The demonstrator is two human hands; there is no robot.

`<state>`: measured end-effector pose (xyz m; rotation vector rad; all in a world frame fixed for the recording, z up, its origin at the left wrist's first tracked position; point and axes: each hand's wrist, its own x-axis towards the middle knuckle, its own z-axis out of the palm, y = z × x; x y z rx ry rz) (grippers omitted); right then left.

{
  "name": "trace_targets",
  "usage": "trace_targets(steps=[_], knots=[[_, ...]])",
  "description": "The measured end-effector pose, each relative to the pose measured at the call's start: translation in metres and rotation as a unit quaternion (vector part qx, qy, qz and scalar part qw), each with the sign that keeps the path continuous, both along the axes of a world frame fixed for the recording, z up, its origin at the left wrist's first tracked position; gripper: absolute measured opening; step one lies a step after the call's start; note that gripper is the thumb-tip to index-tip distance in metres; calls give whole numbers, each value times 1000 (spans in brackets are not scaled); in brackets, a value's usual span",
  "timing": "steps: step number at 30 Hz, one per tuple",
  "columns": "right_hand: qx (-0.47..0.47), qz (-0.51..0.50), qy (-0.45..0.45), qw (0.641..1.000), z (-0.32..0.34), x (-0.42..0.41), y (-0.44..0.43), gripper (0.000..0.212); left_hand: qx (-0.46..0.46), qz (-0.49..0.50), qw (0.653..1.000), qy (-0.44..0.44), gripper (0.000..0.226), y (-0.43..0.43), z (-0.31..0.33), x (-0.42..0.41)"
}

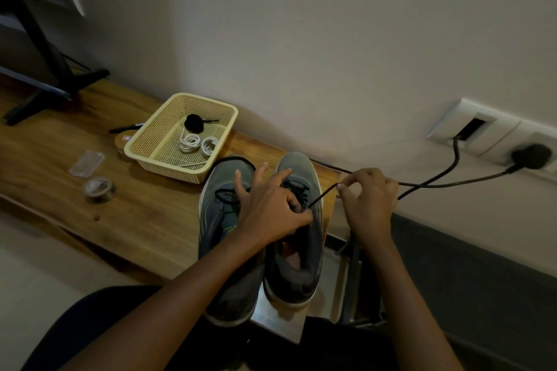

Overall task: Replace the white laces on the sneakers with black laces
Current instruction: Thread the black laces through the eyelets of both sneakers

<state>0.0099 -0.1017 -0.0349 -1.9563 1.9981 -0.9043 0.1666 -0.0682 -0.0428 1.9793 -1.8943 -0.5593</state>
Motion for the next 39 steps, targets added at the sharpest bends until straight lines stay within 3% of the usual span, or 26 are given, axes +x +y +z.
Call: trace_targets(steps=[5,8,13,19,23,27,31,33,35,39], knots=[[46,93,31,994,-1,4,3,35,-1,0,1000,-1,28,0,-1,0],[76,140,123,979,-6,6,4,20,4,-1,1000,-1,30,0,-1,0],[57,131,143,979,-11,8,4,5,9,4,1000,5,25,0,0,0],[11,-24,13,1000,-2,2,0,2,9,14,1000,16,25,0,1,-1],[17,-15,-13,1000,-5,9,0,10,10,18,1000,8,24,0,0,-1],[43,-10,-103,994,5,-2,-4,32,2,21,1000,7,25,0,-3,1],[87,32,-149,984,28,-6,-5,21,8,9,1000,-3,29,-2,-3,1],[103,77,-214,968,48,-2,-4,13,-18,17,999,39,28,-4,-2,3],[104,110,-252,956,68,6,-2,12,-82,33,985,148,21,-6,5,8],[94,181,-313,928,98,21,10,11,-159,3,915,371,21,0,44,16]])
